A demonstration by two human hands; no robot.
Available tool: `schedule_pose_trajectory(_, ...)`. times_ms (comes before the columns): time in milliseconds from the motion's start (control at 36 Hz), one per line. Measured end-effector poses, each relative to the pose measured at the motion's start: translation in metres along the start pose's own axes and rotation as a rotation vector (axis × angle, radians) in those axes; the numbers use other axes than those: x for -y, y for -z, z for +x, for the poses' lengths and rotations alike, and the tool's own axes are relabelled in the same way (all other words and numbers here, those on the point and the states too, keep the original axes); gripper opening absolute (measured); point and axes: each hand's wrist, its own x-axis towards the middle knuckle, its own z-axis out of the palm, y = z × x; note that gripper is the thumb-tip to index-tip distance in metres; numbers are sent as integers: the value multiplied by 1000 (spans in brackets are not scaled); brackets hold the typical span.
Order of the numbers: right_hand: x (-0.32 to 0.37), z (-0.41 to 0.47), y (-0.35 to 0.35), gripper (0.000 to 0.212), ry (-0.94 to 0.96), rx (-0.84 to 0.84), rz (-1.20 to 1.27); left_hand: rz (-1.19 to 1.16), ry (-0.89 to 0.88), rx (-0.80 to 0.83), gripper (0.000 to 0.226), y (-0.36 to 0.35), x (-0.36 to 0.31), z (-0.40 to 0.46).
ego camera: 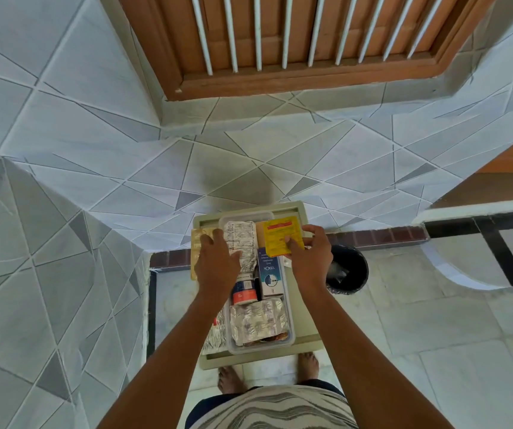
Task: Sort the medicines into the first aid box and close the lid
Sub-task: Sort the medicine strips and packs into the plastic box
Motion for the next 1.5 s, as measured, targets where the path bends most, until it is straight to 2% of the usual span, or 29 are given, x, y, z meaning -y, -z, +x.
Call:
schedule_pose_trajectory(83, 5, 0, -4, 40, 26, 54, -29, 198, -138, -57, 79, -7, 4, 3)
schedule_pose_trajectory(139, 7, 1, -8, 42, 27, 98, -40, 295, -307, -54, 74, -13, 12, 6)
schedule_pose_trajectory(194, 6, 2, -13, 42, 29, 126, -58, 369, -451, 17, 66, -19, 19, 7)
schedule_pose_trajectory(250, 4, 3, -18, 44, 45, 157, -91, 417, -498, 74, 64, -23, 23, 6)
schedule_pose_trajectory(361, 8, 4, -27, 53, 102, 241, -196, 443, -512, 122, 66, -27, 30, 7)
schedule_pose_trajectory(444, 15, 9, -30, 58, 174, 300, -412, 475, -534, 163, 72, -27, 31, 9)
schedule_pose_trajectory(556, 20, 12, -36, 46, 281, 393, -700, 527, -517, 233, 72, -27, 22, 15)
schedule_pose_trajectory(667, 25, 9, -41, 46, 369, 414, -916, 521, -477, 309, 72, -23, 12, 15)
schedule_pose_trajectory(806, 22, 11, -45, 56, 477, 365, -1104, 540, -468, 300, 74, -16, 7, 12)
schedule_pose_trajectory(1000, 15, 10, -55, 58, 554, 269, -1144, 652, -500, 281, 75, -9, 11, 6)
schedule_pose_trajectory(1111, 1, 1, -65, 56, 567, 227, -1219, 616, -513, 276, 81, -10, 16, 7)
schedule_pose_trajectory(1194, -11, 2, -68, 56, 629, 224, -1219, 582, -536, 212, 81, -12, 25, 6)
schedule_pose_trajectory(1278, -14, 5, -69, 56, 642, 199, -1243, 565, -555, 124, 69, -13, 32, 4)
schedule_pose_trajectory(1361, -10, 6, -72, 50, 693, 226, -1209, 590, -546, 105, 63, -11, 34, 3)
schedule_pose_trajectory(1417, -13, 5, -72, 43, 773, 280, -1156, 623, -528, 150, 65, -11, 32, 4)
schedule_pose_trajectory(1500, -23, 7, -68, 42, 768, 373, -1102, 680, -489, 241, 71, -10, 19, 1)
